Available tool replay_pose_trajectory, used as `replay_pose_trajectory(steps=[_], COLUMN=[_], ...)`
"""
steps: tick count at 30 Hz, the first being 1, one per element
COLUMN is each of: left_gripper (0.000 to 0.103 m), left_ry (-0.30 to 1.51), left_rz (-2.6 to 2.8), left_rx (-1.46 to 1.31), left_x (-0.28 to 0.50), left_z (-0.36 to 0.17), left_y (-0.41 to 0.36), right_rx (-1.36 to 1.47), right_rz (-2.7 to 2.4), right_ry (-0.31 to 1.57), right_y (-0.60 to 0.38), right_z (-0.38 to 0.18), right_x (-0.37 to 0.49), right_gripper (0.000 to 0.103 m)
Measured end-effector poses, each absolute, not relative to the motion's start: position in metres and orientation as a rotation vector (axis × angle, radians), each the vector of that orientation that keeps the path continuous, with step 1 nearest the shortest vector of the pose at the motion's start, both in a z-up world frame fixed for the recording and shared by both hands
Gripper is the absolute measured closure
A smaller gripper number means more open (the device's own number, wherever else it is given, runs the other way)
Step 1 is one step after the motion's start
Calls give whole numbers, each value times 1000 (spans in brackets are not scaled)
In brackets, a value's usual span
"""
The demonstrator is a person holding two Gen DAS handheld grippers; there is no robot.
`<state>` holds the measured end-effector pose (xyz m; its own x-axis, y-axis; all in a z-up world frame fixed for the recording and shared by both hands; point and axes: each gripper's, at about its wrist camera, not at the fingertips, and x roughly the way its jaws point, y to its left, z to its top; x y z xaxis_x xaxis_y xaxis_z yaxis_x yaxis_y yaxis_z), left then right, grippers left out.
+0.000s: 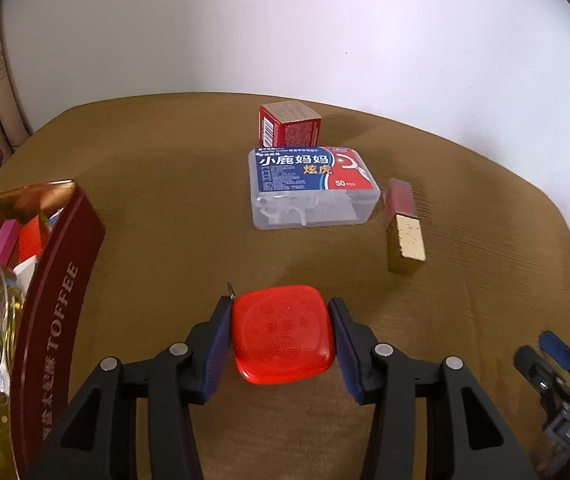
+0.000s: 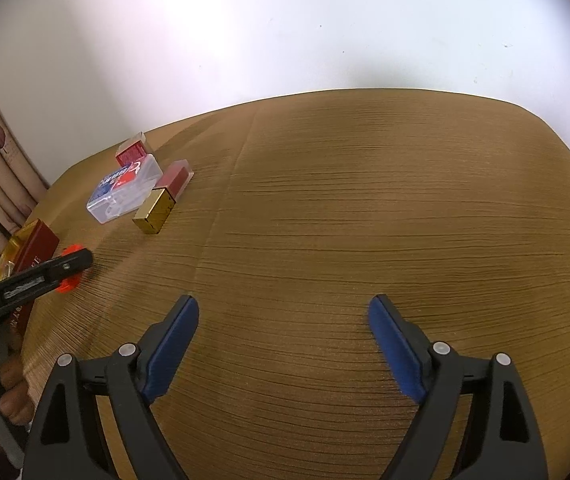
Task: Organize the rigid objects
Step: 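Carry the red case over the tin tray with the left tool while the right tool grasps the gold-and-pink tube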
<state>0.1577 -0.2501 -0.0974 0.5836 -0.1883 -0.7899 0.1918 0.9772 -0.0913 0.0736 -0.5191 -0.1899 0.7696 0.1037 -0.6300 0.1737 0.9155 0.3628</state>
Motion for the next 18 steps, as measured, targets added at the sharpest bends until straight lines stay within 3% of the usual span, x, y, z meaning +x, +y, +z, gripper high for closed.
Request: replay_pose_trajectory(steps=[14, 18], left_gripper=[55, 55], left_ry=[914, 908], left_rz=[-263, -276], left_rx=[-22, -44], left_x=[145, 139], left_z=[-88, -79], left_y=[-235, -224], right_rx=[379, 324], right_rz=[121, 122], right_ry=[733, 757], right_y=[-471, -449], right_z=[-155, -148], right_x=[131, 165], right_gripper=[18, 22])
